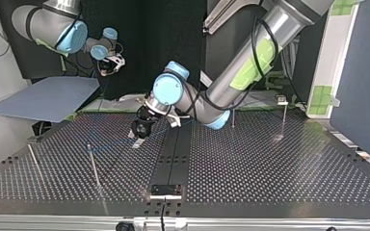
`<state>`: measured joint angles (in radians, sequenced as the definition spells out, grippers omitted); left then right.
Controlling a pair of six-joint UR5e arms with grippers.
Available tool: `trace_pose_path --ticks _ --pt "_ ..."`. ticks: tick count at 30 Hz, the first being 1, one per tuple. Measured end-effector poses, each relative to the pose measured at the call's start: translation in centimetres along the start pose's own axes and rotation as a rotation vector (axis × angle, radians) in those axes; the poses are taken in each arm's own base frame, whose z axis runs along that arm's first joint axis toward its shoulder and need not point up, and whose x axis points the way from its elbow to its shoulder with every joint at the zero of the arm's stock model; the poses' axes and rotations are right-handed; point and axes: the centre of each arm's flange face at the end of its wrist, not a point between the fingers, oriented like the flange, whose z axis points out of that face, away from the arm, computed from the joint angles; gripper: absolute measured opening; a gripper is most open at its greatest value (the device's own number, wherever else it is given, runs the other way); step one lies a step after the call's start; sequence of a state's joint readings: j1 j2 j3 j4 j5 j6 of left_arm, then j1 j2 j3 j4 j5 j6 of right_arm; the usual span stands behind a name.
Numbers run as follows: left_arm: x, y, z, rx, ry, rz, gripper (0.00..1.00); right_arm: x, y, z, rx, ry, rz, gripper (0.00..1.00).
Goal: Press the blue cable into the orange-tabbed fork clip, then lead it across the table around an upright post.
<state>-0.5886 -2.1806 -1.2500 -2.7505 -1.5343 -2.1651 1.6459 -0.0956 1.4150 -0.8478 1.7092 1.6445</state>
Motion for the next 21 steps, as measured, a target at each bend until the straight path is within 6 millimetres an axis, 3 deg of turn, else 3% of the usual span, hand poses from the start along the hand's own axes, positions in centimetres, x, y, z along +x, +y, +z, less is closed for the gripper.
trace_pose_path --ticks 11,21 --pt "-1.9 -1.9 -0.4 0.051 -0.004 -0.041 1.00 1.6 0.3 1.8 0.002 0.004 0.000 0.00" --pt "-4.0 -4.6 -1.0 0.111 -0.013 -0.050 1.00 4.7 0.7 3.6 0.021 0.038 0.007 0.00"
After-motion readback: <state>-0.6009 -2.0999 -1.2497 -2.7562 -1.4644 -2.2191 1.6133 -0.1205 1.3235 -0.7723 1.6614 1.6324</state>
